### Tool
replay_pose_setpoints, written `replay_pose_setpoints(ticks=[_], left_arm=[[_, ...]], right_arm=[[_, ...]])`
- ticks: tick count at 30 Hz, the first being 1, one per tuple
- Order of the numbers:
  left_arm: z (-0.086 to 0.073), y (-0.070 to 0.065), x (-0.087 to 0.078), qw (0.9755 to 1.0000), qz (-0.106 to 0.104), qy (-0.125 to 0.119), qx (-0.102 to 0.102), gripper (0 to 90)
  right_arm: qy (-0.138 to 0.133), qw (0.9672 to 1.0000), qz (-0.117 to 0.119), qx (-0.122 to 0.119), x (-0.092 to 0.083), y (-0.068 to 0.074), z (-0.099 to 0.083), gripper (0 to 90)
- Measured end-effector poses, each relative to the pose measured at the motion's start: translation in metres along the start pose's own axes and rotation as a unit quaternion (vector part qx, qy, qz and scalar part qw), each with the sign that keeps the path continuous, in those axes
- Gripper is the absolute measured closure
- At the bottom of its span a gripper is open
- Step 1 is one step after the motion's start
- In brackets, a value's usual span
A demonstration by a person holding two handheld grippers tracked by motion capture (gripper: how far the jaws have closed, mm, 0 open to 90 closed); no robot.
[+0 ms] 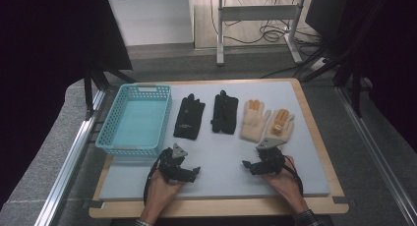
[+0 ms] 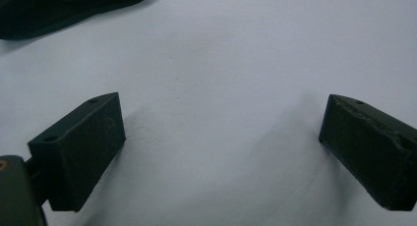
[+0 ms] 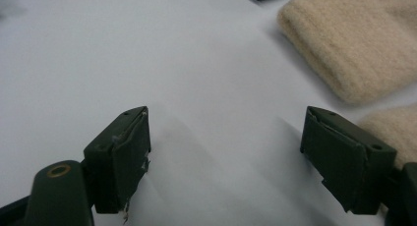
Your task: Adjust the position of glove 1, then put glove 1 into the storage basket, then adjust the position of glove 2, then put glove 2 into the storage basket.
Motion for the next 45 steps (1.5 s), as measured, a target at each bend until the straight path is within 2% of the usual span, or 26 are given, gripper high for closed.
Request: replay_pose_setpoints(ticks=[6, 15, 31, 40, 45], left_arm=[[0.000, 0.000, 0.000, 1.0000, 0.000, -0.001, -0.001, 3.7], [0.000, 0.000, 0.000, 1.0000, 0.000, -0.002, -0.001, 3.9], [0.000, 0.000, 0.000, 1.0000, 0.001, -0.003, -0.002, 4.3], [0.000, 0.000, 0.000, 1.0000, 0.001, -0.003, -0.002, 4.3], [0.000, 0.000, 0.000, 1.0000, 0.001, -0.003, -0.002, 4.4]], right_arm=[[0.006, 1.0000, -0.001, -0.002, 0.001, 0.001, 0.000, 11.9], [0.007, 1.0000, -0.002, -0.001, 0.001, 0.000, 0.000, 11.6], [0.005, 1.0000, -0.002, 0.004, -0.002, -0.001, 0.003, 21.1], [-0.001, 0.9999, 0.011, 0.013, -0.002, -0.003, 0.019, 24.4], [-0.002, 0.9998, 0.010, 0.015, 0.002, -0.007, 0.028, 24.5]])
Point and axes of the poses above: each handheld gripper's, and its own axes: x roughly forward along the jaws, z roughly out of its top, y roughly to its left, the point moved 5 cm from there along x, roughly forward along the jaws, and after that the axes turned 2 degrees about z, right-handed, at the moved point
